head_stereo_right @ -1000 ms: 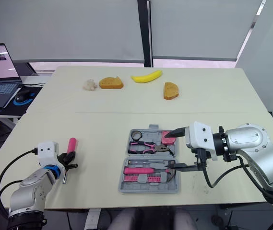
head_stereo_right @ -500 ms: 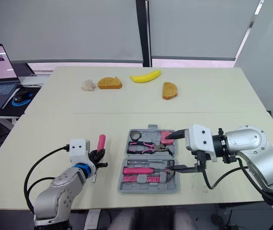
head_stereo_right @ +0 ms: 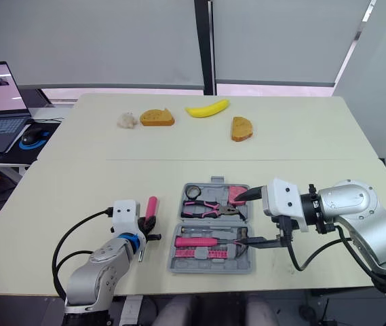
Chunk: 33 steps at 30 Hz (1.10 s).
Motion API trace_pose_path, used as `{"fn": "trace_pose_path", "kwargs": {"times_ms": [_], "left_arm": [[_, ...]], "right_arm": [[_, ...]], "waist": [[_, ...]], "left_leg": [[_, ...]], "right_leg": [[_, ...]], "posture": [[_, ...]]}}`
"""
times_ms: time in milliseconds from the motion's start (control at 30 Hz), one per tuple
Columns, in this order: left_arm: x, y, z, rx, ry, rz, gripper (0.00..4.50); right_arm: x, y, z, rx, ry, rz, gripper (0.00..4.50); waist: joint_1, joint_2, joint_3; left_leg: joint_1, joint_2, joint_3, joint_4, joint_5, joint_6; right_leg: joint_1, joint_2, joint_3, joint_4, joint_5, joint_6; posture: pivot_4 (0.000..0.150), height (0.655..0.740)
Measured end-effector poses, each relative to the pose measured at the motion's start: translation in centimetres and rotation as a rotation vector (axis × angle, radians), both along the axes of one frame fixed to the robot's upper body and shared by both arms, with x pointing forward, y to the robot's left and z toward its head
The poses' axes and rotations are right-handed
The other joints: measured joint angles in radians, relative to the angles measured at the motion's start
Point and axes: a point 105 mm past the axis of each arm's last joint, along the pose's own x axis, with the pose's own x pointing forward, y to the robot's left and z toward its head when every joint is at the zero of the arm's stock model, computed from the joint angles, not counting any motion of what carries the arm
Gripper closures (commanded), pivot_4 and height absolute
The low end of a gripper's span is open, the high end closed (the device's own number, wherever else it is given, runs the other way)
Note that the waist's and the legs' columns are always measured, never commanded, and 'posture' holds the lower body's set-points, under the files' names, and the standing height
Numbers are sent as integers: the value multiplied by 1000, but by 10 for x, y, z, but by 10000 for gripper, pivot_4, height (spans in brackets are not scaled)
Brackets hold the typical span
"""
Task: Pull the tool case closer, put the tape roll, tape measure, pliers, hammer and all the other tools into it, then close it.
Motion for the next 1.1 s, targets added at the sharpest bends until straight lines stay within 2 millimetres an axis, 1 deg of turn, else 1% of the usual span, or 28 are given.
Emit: {"fn": "trace_pose_path", "kwargs": {"times_ms": [33,133,233,367,400,467,533,633,733,833,867,933,967,1033,1067,1100], "left_arm": [[0,-1,0,-3,0,-4,31589],[0,-4,0,-21,-2,-23,22995],[-4,-6,1,-34,-4,-41,13108],[-14,-1,3,-28,-6,-36,914],[-17,2,5,-20,-14,-31,145],[-20,6,11,-11,-28,-40,145],[-27,8,26,-12,-73,-92,145],[-29,15,53,5,-166,-166,145],[-27,18,84,180,-276,-444,145],[-15,22,112,421,-361,-796,145],[-12,23,116,474,-374,-876,145],[-7,20,116,617,-363,-1142,145],[-4,22,116,695,-350,-1253,145],[2,28,116,816,-322,-1408,145],[9,29,116,904,-298,-1520,145],[13,31,116,968,-281,-1594,145]], "right_arm": [[0,-1,-1,-3,3,-2,0],[0,-2,-1,-10,5,-5,0],[-2,-3,-3,-19,11,-8,0],[-2,-6,-4,-26,16,-19,0],[-2,-7,-5,-29,20,-20,0],[-3,-7,-5,-31,20,-21,0],[-2,-9,-6,-30,20,-26,0],[-1,-10,-5,-24,14,-41,0],[3,-11,-1,4,-13,-86,0],[2,-8,-2,42,-6,-131,0],[1,-6,-2,46,-3,-137,0],[0,-5,-4,44,-1,-157,0],[-1,-4,-6,36,-1,-166,0],[-1,-2,-10,23,10,-189,0],[0,-1,-11,25,23,-202,0],[-1,2,-11,34,28,-203,0]], "waist": [[0,0,0],[0,0,0],[-1,0,0],[-3,0,0],[-2,0,0],[-1,0,0],[-1,-1,0],[1,-1,1],[6,0,1],[13,2,1],[14,2,2],[18,2,2],[18,2,2],[13,2,2],[12,2,2],[11,2,2]], "left_leg": [[0,0,0,0,0,0],[0,0,0,0,0,0],[0,0,0,0,0,0],[0,0,0,0,0,0],[0,0,0,0,0,0],[0,0,0,0,0,0],[0,0,0,0,0,0],[0,0,0,0,0,0],[0,1,0,-1,0,-1],[0,1,0,-1,1,-1],[0,0,0,-1,1,-1],[-1,-1,0,-1,1,-1],[-2,-1,0,-1,1,-1],[-2,-1,1,-2,0,-1],[-2,-1,1,-1,0,-1],[-4,0,1,-2,0,-1]], "right_leg": [[0,0,0,0,0,0],[0,0,0,0,0,0],[0,0,0,0,0,0],[0,0,0,0,0,0],[0,0,0,0,0,0],[0,0,0,0,0,0],[0,0,0,-1,0,0],[0,0,0,-1,0,0],[-1,0,0,-1,0,-1],[-1,0,0,-1,-1,-2],[-1,-1,0,-2,-1,-2],[-1,-2,0,-2,-1,-2],[-1,-2,0,-3,-1,-2],[-3,-2,1,-3,-1,-2],[-3,-2,0,-2,-1,-2],[-4,-1,0,-2,-1,-2]], "posture": [[1500,7400],[1500,7400],[1500,7400],[1500,7400],[1500,7400],[1500,7400],[1500,7400],[1500,7400],[1500,7400],[1500,7400],[1500,7400],[1500,7400],[1500,7400],[1500,7400],[1500,7400],[1500,7400]]}}
